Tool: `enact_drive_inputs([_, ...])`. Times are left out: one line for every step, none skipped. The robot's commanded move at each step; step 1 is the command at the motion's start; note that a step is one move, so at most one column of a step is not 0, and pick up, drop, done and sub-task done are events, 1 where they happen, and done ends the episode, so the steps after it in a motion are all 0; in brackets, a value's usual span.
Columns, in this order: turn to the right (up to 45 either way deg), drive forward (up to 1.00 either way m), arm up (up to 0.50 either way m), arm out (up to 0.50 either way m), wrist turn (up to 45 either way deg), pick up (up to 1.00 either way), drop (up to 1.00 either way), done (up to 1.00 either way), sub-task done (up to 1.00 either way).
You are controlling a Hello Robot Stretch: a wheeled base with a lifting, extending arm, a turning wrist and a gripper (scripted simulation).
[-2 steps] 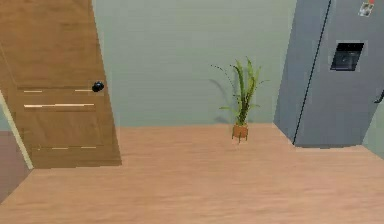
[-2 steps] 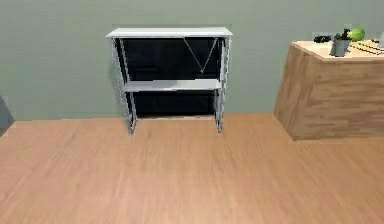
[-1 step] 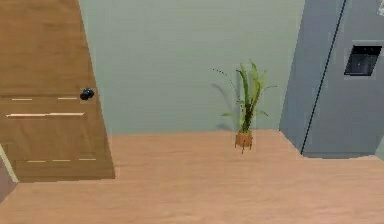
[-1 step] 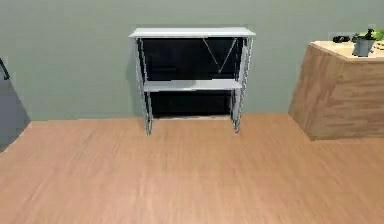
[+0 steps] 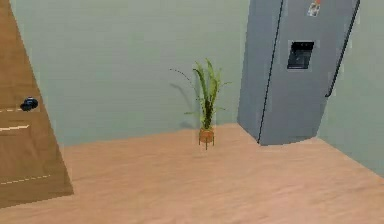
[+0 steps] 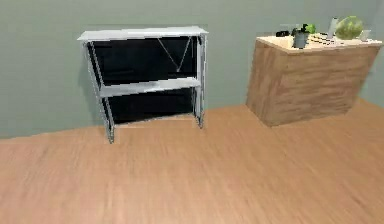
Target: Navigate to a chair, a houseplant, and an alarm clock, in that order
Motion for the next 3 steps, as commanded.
enact_drive_inputs([0.0, 1.0, 0.0, 0.0, 0.0, 0.0, 0.0, 0.0, 0.0])
enact_drive_inputs([15.0, 0.0, 0.0, 0.0, 0.0, 0.0, 0.0, 0.0, 0.0])
enact_drive_inputs([0.0, 0.05, 0.0, 0.0, 0.0, 0.0, 0.0, 0.0, 0.0])
